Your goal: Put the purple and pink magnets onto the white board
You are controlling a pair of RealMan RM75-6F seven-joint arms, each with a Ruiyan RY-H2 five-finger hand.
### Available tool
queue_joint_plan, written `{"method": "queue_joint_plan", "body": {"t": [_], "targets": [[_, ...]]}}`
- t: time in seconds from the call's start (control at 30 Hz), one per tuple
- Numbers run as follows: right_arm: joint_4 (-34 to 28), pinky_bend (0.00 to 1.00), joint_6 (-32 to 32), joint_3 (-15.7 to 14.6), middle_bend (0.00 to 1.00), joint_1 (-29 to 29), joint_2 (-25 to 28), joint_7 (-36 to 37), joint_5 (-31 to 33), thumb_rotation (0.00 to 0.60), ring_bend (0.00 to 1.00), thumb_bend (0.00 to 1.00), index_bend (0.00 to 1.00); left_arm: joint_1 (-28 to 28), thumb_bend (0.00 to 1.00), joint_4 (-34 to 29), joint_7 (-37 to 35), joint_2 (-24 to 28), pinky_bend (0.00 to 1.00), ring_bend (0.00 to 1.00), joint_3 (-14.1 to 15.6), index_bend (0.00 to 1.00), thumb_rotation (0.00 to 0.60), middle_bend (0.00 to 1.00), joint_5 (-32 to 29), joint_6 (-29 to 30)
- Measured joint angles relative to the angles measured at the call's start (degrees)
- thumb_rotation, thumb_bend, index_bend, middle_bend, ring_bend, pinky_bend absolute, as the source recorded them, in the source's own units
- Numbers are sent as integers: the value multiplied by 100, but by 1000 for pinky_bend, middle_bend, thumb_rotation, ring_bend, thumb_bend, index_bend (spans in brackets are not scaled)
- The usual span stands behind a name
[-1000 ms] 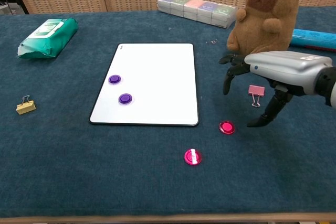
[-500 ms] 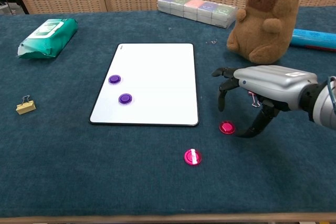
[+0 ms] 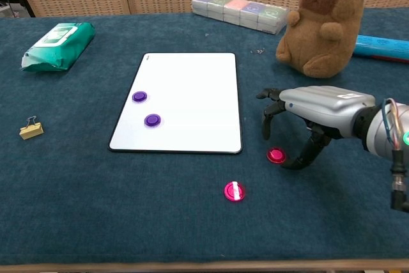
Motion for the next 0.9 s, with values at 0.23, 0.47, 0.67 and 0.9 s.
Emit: {"method": "queue_joint_plan", "body": {"t": [0.23, 0.47, 0.67, 0.9], "targets": [[59, 0, 22, -37, 0, 48, -50, 48, 87, 600, 0, 265, 404, 45, 25, -4, -23, 13, 0, 0, -50, 0, 600, 0, 28, -43], [133, 0, 14, -82, 0, 110, -130, 93, 111, 600, 0, 265, 412, 70, 24, -3, -26, 18, 0, 0, -90, 0, 600, 0, 43, -108], [251, 0, 12, -105, 0, 154, -197, 123, 180, 600, 0, 266, 446, 97, 23, 2, -32, 25, 0, 0, -133, 0, 600, 0, 46, -154], [329, 0, 30, -139, 0, 168, -225, 188, 190, 600, 0, 302, 501, 117, 24, -4, -29, 30, 0, 0, -163, 0, 600, 0, 63, -202]]}}
